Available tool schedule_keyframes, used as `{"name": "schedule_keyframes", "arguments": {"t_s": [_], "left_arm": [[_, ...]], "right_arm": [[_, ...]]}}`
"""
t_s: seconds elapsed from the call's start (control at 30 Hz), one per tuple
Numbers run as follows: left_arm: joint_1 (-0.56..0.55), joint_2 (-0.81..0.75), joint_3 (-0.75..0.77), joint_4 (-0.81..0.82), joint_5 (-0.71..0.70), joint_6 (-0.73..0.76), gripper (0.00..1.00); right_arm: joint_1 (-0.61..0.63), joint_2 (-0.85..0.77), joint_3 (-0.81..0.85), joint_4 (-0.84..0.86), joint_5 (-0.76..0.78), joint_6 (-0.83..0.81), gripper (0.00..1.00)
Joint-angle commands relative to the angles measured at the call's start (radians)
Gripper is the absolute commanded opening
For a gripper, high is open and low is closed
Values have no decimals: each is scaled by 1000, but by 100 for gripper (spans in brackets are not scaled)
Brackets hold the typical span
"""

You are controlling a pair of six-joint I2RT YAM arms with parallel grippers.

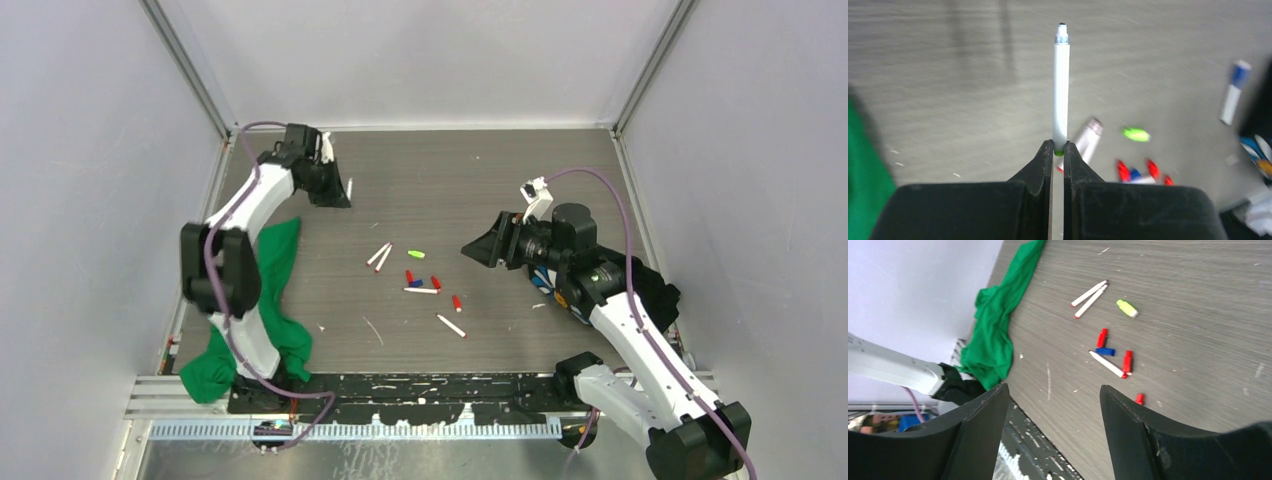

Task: Insert the pens into the pen caps
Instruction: Pick up the pen from the center of the board, then adjust the pen.

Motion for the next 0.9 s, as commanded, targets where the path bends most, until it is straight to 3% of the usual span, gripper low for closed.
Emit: {"name": "schedule_keyframes", "arguments": {"t_s": [0.0, 0.17, 0.3, 0.5, 0.7, 0.87], "left_arm": [[-61, -301, -197, 184, 264, -41, 0], [-193, -608, -472, 372, 485, -35, 0], [-286, -802, -627, 551, 661, -94, 0], [-330, -857, -713, 681, 820, -164, 0], [-386, -856, -733, 684, 840, -158, 0], [-420, -852, -717, 622, 829, -113, 0]], "right_arm": [[4, -15, -31, 203, -111, 166, 73], [48, -11, -107, 415, -125, 341, 73], [179, 22, -103, 516, -34, 383, 73], [325, 53, -97, 598, 123, 401, 73], [378, 52, -72, 586, 183, 379, 72], [391, 62, -51, 570, 194, 364, 64]]}}
